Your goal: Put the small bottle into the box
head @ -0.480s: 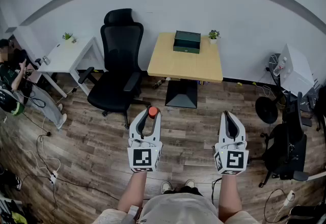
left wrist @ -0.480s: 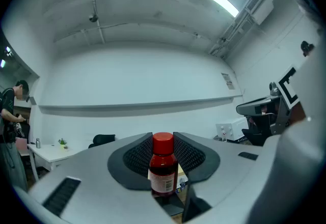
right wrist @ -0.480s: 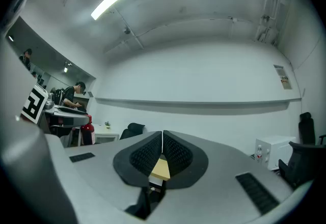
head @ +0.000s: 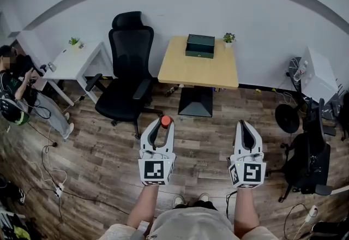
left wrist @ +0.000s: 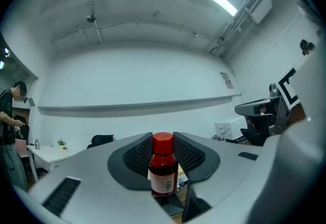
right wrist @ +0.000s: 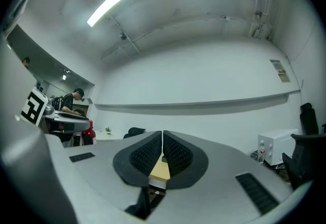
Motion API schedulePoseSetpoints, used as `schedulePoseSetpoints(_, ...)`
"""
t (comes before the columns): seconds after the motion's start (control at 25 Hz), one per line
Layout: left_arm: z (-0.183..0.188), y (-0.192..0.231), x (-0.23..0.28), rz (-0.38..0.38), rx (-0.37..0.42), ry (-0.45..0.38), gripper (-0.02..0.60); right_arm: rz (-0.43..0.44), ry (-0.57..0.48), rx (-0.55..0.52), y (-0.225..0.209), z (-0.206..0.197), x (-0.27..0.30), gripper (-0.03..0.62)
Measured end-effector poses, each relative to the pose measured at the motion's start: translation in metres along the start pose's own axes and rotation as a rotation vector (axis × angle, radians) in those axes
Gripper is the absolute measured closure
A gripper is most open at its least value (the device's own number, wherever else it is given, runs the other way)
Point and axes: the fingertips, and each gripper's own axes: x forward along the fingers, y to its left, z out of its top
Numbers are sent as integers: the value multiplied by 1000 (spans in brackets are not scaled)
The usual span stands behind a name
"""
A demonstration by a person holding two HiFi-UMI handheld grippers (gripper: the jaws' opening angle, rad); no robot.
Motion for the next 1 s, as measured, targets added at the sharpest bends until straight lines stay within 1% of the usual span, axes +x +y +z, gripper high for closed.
schedulePoseSetpoints(0.44, -3, -26, 7, -16, 8, 17, 449, 13, 21, 6, -18, -16, -9, 572)
schedulePoseSetpoints(0.52, -5, -31, 9, -15, 9, 24, 449, 6, 24, 21, -24, -19, -11, 572)
schedulePoseSetpoints(0.64, -4, -41, 16, -18, 10, 27, 449, -1, 16, 53, -36, -22, -13, 572)
schedulePoseSetpoints(0.8, -6, -55, 25, -18, 7, 35, 449, 2, 11, 57, -54, -28, -16, 572)
schedulePoseSetpoints(1.0, -8, -77, 39, -10, -6, 35, 449, -17, 14, 86, -87, -37, -17, 572)
